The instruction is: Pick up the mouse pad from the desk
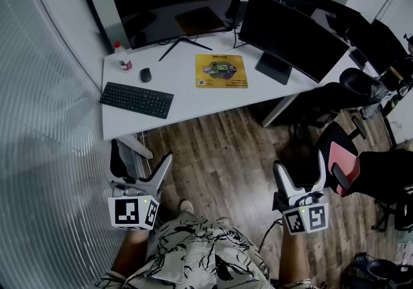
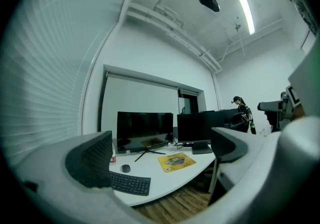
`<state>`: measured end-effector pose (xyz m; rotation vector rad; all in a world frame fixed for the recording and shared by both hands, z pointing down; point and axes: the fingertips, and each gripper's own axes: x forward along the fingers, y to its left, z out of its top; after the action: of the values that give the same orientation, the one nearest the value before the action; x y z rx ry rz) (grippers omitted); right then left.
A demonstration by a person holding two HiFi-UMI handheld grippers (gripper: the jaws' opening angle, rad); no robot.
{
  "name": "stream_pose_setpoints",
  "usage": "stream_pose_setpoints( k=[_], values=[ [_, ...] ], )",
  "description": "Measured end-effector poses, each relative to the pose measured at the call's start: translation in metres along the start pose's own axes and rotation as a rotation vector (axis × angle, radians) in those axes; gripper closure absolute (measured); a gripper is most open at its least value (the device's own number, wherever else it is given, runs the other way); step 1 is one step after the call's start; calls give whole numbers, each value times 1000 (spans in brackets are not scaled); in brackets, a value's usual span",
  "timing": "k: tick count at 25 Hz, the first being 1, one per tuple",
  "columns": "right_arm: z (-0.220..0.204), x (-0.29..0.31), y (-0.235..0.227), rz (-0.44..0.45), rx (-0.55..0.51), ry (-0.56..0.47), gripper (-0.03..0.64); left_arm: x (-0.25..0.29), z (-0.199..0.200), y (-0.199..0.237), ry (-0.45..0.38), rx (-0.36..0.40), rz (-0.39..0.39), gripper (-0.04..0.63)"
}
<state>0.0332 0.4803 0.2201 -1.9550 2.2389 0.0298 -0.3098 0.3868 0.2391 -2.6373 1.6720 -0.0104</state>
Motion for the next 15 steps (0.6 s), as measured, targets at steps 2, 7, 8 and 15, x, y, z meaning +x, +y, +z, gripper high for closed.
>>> stream_pose_setpoints(
  k=[2, 7, 8, 15],
  values=[
    [-1, 4, 4, -7, -4, 5, 86, 8, 6, 4, -16, 1, -6, -6],
    [-1, 14, 18, -41, 39, 7, 85, 24, 16, 19, -46, -16, -32, -6],
    [-1, 15, 22, -47, 44, 4, 84, 26, 15, 22, -43, -21, -39, -6],
    [-11, 22, 32, -94, 63, 1, 84, 35, -4, 39, -11, -30, -57, -6]
  ],
)
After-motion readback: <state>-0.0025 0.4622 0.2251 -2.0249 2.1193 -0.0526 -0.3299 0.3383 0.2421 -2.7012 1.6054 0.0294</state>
